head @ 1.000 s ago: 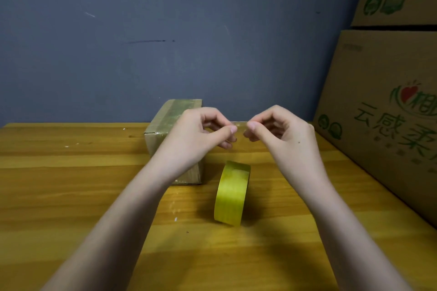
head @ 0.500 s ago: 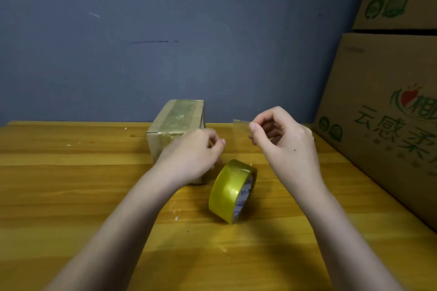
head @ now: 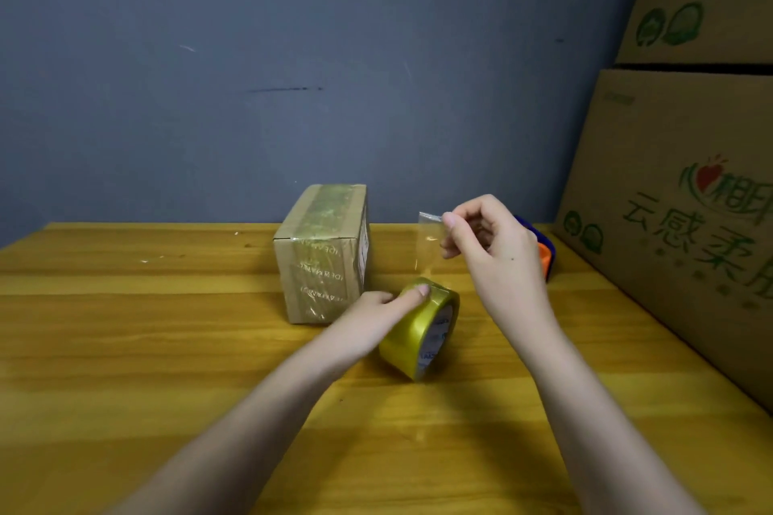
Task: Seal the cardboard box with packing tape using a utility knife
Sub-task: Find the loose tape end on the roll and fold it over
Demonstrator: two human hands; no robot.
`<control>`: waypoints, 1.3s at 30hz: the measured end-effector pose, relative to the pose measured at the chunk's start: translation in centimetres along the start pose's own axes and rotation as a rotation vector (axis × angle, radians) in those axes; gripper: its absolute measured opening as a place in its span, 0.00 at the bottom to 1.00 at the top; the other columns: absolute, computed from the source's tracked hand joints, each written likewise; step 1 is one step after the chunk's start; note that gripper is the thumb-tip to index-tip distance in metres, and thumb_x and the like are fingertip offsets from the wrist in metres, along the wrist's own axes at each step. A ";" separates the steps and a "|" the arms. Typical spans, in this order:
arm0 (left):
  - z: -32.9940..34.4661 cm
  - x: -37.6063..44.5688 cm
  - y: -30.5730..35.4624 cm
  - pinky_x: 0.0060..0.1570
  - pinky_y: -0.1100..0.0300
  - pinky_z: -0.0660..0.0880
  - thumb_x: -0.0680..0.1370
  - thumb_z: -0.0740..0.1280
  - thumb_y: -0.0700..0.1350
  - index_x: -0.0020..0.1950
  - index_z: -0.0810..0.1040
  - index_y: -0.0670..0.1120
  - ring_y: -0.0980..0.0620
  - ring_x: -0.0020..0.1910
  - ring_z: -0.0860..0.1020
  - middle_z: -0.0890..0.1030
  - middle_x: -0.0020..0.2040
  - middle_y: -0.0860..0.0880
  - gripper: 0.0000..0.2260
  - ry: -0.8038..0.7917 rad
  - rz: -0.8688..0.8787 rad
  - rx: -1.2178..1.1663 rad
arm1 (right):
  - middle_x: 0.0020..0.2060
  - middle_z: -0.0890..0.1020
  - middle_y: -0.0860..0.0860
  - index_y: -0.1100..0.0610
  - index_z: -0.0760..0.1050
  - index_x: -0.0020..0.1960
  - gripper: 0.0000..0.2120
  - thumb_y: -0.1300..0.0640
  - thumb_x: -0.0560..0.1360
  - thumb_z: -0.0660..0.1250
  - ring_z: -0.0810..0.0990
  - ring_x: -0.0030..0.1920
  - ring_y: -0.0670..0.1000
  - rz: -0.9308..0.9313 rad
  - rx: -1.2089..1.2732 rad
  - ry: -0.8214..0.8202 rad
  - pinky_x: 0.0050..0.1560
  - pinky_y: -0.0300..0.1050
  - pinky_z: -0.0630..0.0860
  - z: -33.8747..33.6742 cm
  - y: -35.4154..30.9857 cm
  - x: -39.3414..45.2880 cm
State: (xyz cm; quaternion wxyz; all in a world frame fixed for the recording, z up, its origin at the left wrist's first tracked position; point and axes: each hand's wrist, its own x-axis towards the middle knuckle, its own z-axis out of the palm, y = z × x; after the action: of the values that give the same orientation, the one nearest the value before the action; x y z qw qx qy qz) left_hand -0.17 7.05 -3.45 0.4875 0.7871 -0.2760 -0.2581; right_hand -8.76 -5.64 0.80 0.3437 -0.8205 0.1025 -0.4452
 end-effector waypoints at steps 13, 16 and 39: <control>1.5 -1.5 0.2 0.33 0.58 0.78 0.82 0.56 0.42 0.52 0.71 0.39 0.45 0.30 0.80 0.82 0.34 0.40 0.08 -0.243 0.123 -0.455 | 0.35 0.80 0.45 0.51 0.75 0.44 0.06 0.50 0.75 0.67 0.81 0.38 0.46 -0.046 -0.049 0.075 0.42 0.53 0.79 -1.0 1.1 -0.4; 1.9 -2.0 -0.2 0.26 0.61 0.73 0.81 0.57 0.40 0.46 0.70 0.40 0.48 0.24 0.74 0.75 0.27 0.41 0.06 -0.124 0.212 -0.467 | 0.38 0.80 0.44 0.50 0.74 0.45 0.05 0.49 0.75 0.67 0.81 0.41 0.47 -0.083 -0.055 0.118 0.42 0.53 0.79 -0.7 1.6 -1.1; 2.6 -3.0 -2.1 0.32 0.64 0.73 0.77 0.62 0.46 0.41 0.73 0.45 0.52 0.24 0.75 0.76 0.25 0.48 0.07 0.073 0.564 -0.331 | 0.38 0.84 0.51 0.61 0.76 0.43 0.05 0.59 0.75 0.67 0.82 0.39 0.44 0.307 0.357 -0.093 0.36 0.36 0.75 0.5 2.9 -2.0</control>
State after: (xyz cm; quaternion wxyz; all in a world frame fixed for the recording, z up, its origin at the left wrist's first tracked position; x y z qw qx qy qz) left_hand -3.72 8.27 -5.98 0.6706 0.5987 -0.4196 -0.1258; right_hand -9.06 -6.63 -2.59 0.5513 -0.7411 0.1296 -0.3606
